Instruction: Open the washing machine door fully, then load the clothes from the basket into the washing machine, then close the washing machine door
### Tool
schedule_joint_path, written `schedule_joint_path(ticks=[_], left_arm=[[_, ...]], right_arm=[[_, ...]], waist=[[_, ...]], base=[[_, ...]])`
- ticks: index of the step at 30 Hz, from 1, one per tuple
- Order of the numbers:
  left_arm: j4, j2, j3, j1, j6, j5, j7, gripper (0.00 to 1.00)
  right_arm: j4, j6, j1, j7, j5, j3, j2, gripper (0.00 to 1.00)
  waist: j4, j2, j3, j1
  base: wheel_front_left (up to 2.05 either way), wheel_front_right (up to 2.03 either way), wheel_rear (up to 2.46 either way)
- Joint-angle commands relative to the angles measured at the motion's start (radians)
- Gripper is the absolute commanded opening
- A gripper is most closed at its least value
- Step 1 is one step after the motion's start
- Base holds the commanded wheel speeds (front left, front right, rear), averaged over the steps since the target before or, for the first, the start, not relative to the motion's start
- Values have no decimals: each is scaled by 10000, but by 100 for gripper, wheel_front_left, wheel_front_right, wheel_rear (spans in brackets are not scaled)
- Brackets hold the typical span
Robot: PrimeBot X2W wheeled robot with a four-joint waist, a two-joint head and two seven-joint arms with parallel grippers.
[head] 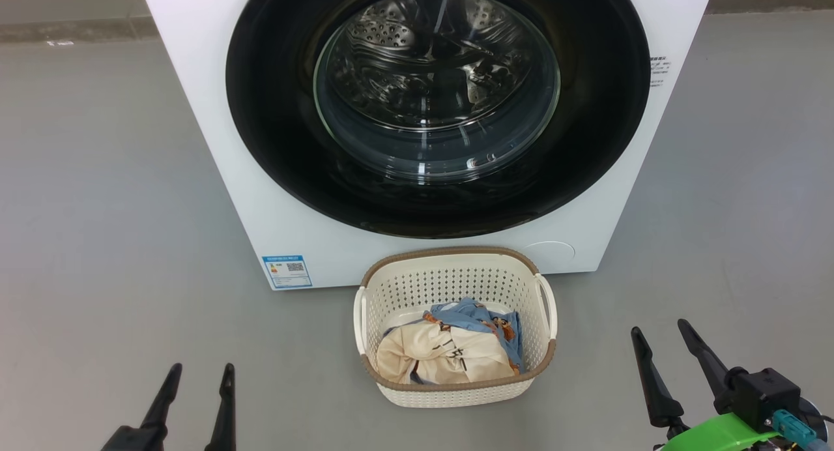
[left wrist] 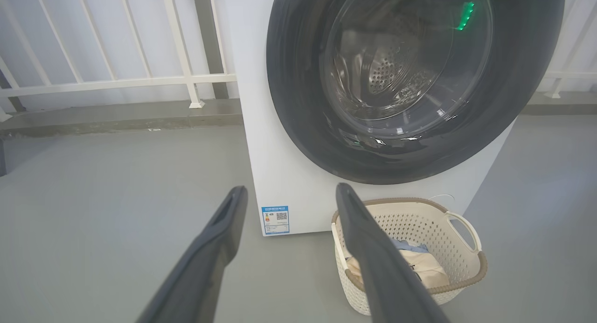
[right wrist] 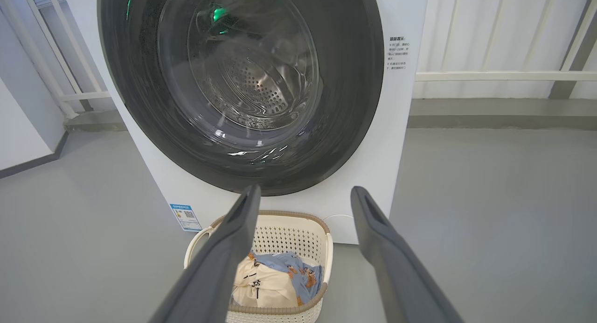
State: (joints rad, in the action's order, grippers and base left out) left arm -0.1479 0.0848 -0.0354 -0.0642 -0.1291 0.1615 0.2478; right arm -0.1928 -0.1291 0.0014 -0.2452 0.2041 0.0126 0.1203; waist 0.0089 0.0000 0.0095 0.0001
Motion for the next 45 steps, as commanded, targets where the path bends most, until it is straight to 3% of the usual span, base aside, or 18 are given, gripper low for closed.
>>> schedule_joint_path(ticks=[1, 34, 45], left_arm=[[334, 219, 333, 179, -16, -309, 139, 100], [396, 168, 548, 197, -16, -159, 139, 100], [475, 190, 506, 217, -16, -107, 139, 100]], right_arm=[[312, -16, -73, -166, -321, -289, 125, 100], [323, -16, -109, -166, -289, -213, 76, 100], [303, -16, -128, -166, -276, -240, 65, 100]], waist=[[3, 0, -3, 0], [-11, 0, 74, 0], [-52, 0, 110, 0]], base=[[0, 0, 0], [1, 1, -3], [69, 69, -137]])
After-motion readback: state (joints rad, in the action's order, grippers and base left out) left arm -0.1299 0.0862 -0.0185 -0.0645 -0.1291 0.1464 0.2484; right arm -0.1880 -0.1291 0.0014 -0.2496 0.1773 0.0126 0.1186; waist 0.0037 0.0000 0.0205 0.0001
